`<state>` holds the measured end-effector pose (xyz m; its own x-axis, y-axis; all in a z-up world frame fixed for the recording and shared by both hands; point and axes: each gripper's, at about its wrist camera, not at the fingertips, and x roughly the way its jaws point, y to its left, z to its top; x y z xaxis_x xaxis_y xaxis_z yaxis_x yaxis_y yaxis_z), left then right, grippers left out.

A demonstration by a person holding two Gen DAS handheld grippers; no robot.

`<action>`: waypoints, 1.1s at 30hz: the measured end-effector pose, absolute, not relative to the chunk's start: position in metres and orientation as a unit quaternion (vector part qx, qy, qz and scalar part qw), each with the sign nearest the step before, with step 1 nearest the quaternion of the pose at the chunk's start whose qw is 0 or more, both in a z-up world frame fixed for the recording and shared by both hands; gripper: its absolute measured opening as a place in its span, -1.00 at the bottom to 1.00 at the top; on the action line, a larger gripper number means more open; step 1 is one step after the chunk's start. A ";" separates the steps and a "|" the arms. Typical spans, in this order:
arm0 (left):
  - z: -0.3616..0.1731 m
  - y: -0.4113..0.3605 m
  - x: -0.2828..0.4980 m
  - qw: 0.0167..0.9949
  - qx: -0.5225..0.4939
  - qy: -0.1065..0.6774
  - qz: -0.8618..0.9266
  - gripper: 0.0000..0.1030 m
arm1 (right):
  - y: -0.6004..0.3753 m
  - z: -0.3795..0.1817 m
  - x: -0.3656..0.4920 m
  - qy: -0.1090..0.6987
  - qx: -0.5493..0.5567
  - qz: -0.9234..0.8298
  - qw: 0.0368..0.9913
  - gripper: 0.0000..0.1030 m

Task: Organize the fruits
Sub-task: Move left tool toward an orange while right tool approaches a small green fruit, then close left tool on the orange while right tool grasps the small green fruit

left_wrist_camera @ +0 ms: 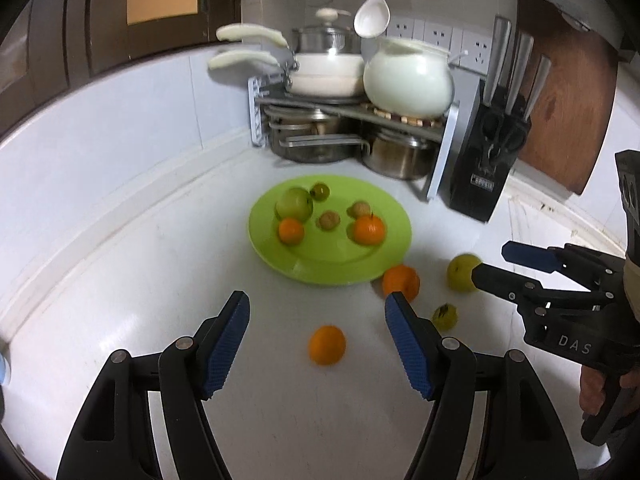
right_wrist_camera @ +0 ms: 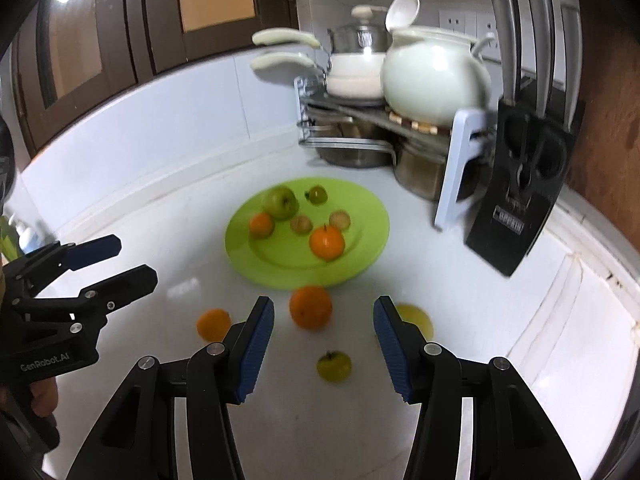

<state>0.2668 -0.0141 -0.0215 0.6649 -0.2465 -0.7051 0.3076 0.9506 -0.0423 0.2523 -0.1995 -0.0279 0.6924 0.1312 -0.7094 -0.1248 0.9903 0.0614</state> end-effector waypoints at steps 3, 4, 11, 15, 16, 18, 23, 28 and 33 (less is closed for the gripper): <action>-0.035 -0.016 0.267 0.903 0.041 0.400 -0.153 0.35 | -0.201 -0.039 0.252 0.403 0.005 0.069 0.913 0.03; -0.040 -0.016 0.267 0.900 0.041 0.407 -0.154 0.35 | -0.201 -0.041 0.252 0.407 0.005 0.069 0.911 0.02; -0.070 -0.018 0.271 0.884 0.051 0.441 -0.148 0.35 | -0.202 -0.063 0.253 0.440 0.003 0.065 0.896 0.02; -0.082 -0.017 0.274 0.876 0.050 0.456 -0.150 0.35 | -0.203 -0.075 0.257 0.457 0.007 0.066 0.887 0.02; -0.085 -0.018 0.276 0.874 0.048 0.459 -0.152 0.35 | -0.203 -0.078 0.258 0.460 0.008 0.067 0.885 0.02; -0.089 -0.019 0.279 0.871 0.043 0.466 -0.153 0.35 | -0.203 -0.083 0.260 0.466 0.008 0.067 0.882 0.02; -0.098 -0.023 0.289 0.866 0.038 0.474 -0.152 0.34 | -0.202 -0.092 0.265 0.477 0.009 0.071 0.876 0.02; -0.101 -0.029 0.299 0.865 0.037 0.476 -0.153 0.28 | -0.203 -0.098 0.270 0.485 0.018 0.075 0.871 -0.07; -0.104 -0.032 0.304 0.862 0.034 0.481 -0.157 0.13 | -0.205 -0.100 0.273 0.486 0.019 0.078 0.870 -0.15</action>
<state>0.3041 -0.0324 -0.1038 0.4887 -0.2377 -0.8395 0.3027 0.9486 -0.0924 0.2728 -0.2048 -0.1004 0.5158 0.1536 -0.8428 -0.1168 0.9872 0.1085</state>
